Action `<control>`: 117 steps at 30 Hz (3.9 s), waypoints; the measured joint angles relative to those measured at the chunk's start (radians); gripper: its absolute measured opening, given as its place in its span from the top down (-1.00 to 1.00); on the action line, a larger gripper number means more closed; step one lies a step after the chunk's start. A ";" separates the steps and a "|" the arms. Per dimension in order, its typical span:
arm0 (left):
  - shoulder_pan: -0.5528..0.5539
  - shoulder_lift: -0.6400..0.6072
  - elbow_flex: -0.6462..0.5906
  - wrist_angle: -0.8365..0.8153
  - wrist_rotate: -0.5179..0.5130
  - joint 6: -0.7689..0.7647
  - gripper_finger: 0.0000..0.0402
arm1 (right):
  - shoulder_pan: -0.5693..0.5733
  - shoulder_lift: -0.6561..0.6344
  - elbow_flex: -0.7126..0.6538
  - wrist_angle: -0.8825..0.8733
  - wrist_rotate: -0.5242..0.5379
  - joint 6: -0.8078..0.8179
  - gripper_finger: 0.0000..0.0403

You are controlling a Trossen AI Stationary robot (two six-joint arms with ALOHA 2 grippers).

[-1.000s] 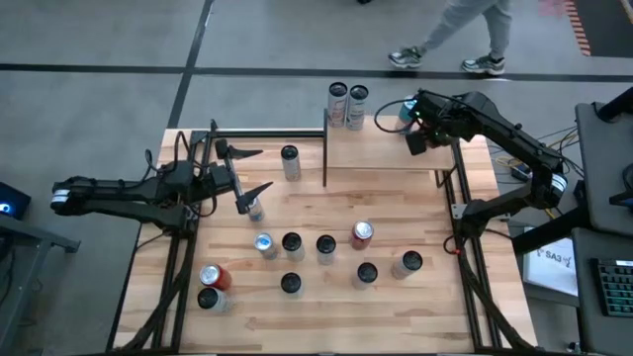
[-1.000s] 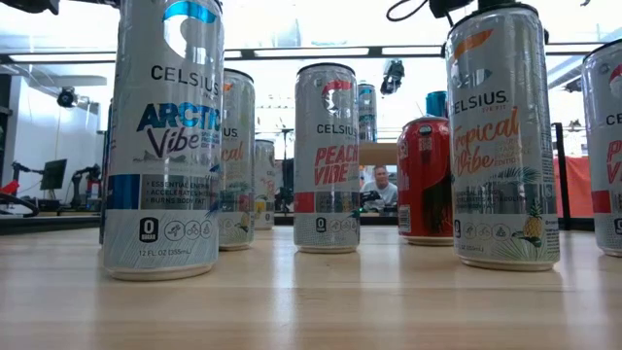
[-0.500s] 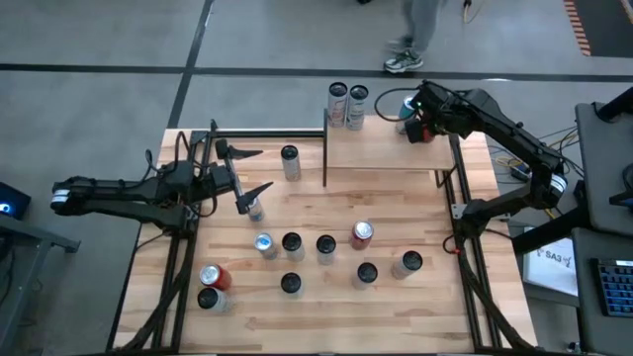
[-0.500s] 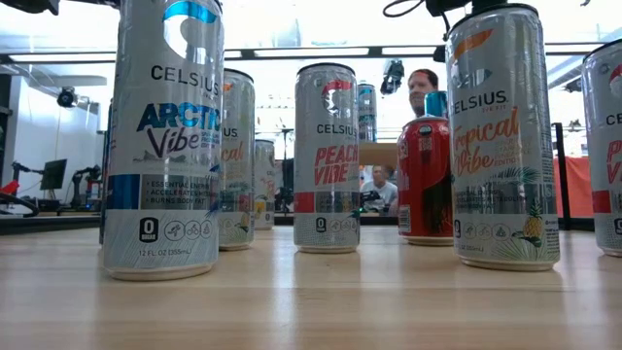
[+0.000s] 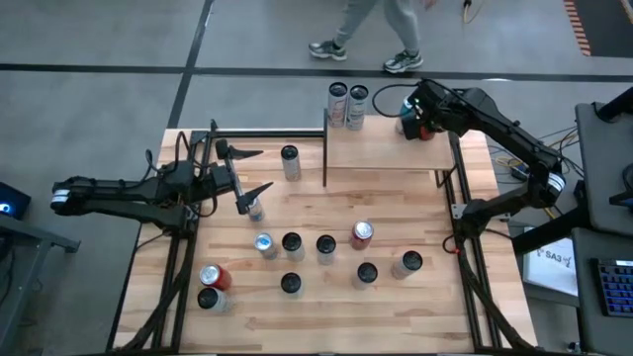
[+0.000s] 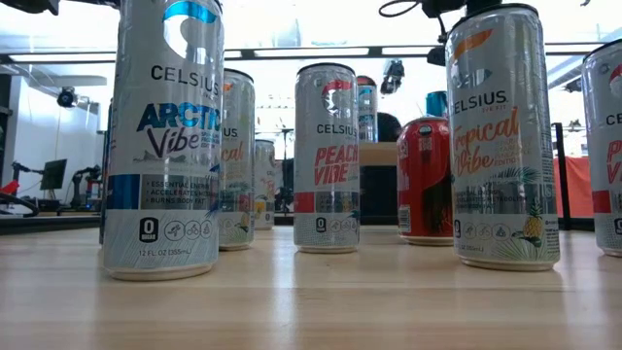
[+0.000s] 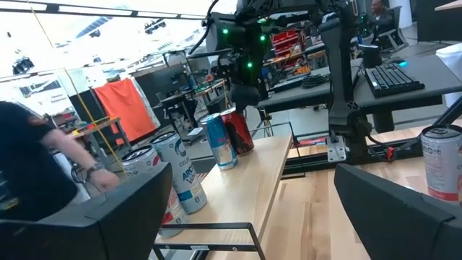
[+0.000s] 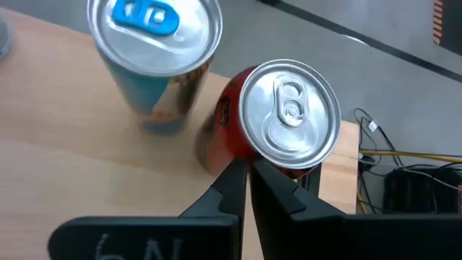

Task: Place canned beverage on shelf
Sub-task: Put the top red black soda can on the shelf, then put the bottom blue soda can on the shelf aligned with the blue soda can

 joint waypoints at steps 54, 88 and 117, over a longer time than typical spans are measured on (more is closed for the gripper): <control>0.000 0.000 0.000 -0.276 0.118 -0.441 -0.84 | 0.540 0.008 0.051 0.235 0.014 -0.108 0.94; -0.378 0.335 0.271 -0.930 0.215 -0.682 -0.84 | 0.849 0.007 -0.206 0.580 0.031 -0.105 0.94; -0.383 0.447 0.271 -0.964 0.105 -0.716 -0.84 | 0.849 0.007 -0.218 0.584 0.030 -0.097 0.94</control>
